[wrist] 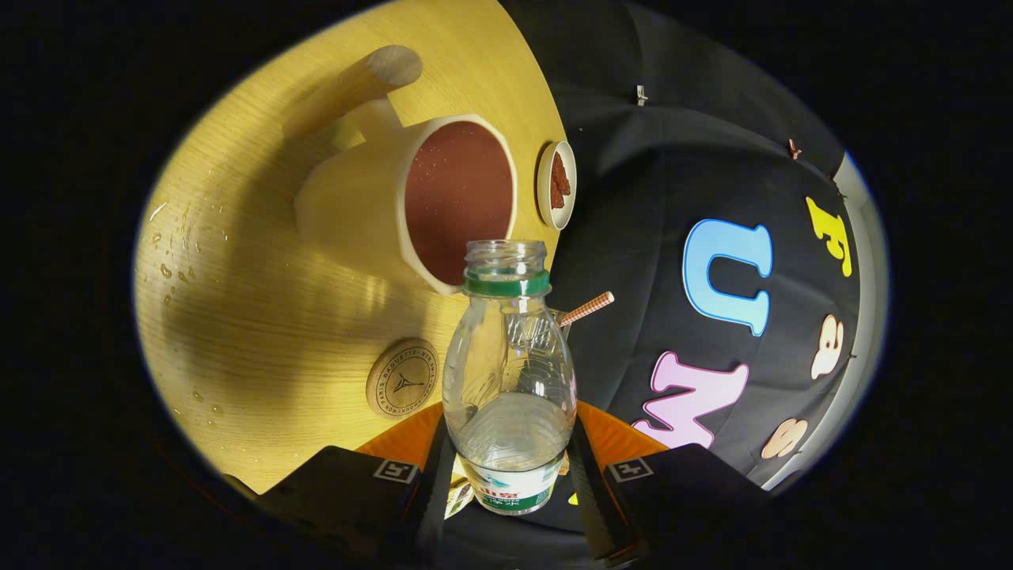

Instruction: Take the bottle from table, then pour the juice into the cup, finally place the bottle on the coaster

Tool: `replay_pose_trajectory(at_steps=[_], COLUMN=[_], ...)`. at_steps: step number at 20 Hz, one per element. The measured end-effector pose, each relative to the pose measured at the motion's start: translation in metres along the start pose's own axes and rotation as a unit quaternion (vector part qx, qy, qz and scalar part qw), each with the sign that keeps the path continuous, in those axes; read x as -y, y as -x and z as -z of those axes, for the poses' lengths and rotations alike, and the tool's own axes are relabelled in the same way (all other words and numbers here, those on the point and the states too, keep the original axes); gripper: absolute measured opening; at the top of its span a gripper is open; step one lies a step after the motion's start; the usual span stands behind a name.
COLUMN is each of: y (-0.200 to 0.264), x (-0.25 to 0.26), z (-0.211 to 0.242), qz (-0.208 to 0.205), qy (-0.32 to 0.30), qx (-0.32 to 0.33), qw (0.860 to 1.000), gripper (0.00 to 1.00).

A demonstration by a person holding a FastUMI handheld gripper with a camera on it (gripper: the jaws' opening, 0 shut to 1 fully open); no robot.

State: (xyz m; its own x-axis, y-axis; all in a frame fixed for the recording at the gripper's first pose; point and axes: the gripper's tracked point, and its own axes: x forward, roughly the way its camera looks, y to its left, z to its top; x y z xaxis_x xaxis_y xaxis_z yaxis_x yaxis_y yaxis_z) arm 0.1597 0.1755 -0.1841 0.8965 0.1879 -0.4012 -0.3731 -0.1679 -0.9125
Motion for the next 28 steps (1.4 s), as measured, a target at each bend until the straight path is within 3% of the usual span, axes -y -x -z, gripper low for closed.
replay_pose_trajectory(at_steps=[28], y=[-0.011], x=[0.025], z=[0.001], qz=[0.011], qy=[0.1], qx=[0.004], qw=[0.995], gripper=[0.71])
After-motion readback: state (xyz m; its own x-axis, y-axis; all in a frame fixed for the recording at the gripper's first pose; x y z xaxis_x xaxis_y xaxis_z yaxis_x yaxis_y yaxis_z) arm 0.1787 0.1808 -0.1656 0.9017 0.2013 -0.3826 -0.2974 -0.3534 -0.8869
